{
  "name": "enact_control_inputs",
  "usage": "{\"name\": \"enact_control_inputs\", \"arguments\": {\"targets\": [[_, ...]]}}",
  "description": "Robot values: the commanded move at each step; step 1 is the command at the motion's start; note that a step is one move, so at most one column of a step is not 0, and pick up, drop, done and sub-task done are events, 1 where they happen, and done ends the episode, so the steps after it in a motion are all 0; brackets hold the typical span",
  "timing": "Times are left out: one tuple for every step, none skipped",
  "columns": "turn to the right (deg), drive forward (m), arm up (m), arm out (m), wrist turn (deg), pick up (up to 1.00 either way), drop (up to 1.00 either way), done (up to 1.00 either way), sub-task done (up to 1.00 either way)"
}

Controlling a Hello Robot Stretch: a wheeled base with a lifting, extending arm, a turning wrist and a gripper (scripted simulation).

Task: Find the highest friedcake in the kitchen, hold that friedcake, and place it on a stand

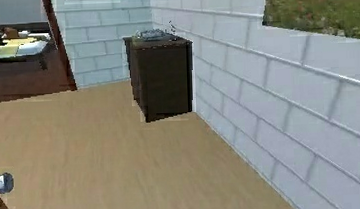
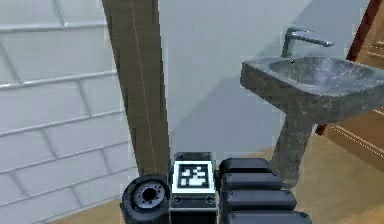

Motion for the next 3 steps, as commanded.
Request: {"name": "enact_control_inputs", "arguments": {"targets": [[0.0,0.65,0.00,0.00,0.0,0.00,0.00,0.00,0.00],[-45.0,0.00,0.00,0.00,0.0,0.00,0.00,0.00,0.00],[0.0,0.70,0.00,0.00,0.0,0.00,0.00,0.00,0.00]]}}
